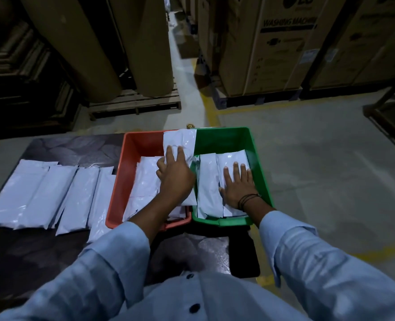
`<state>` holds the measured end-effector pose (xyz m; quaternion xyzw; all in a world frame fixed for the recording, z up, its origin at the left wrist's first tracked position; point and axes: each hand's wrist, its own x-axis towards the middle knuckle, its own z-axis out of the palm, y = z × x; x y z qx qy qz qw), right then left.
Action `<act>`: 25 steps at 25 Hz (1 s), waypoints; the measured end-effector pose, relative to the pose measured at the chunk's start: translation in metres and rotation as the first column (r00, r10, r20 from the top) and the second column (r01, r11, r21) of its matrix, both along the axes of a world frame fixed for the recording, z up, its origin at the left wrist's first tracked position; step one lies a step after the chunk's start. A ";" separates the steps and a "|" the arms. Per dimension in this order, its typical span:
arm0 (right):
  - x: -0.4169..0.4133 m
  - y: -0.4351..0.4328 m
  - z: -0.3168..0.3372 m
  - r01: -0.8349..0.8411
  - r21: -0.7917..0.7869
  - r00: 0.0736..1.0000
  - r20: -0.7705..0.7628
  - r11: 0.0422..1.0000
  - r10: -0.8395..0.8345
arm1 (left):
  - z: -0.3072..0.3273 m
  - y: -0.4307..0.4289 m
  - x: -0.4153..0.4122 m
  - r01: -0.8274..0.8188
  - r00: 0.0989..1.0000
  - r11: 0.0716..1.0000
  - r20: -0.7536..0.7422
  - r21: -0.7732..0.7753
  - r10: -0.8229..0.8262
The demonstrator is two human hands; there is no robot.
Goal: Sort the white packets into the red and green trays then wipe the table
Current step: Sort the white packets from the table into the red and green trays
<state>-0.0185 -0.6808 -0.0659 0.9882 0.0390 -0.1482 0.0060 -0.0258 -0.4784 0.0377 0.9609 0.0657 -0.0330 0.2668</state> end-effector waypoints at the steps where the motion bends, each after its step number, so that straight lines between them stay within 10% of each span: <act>1: 0.002 0.000 0.002 0.002 0.031 1.000 0.008 1.000 -0.002 | 0.001 0.000 0.001 -0.005 1.000 1.000 0.003 -0.001 0.005; 7: -0.003 -0.007 0.003 -0.004 0.069 1.000 -0.018 0.998 0.005 | 0.001 -0.020 0.007 0.008 1.000 1.000 0.016 -0.008 -0.008; 14: 0.000 -0.002 0.037 0.054 0.618 0.917 0.280 0.784 -0.283 | -0.009 -0.068 0.011 0.099 0.994 0.994 0.044 -0.043 -0.098; 25: -0.002 -0.022 0.062 -0.007 0.703 0.850 0.379 0.711 -0.367 | -0.099 -0.075 0.004 0.331 0.942 0.892 -0.053 0.308 -0.332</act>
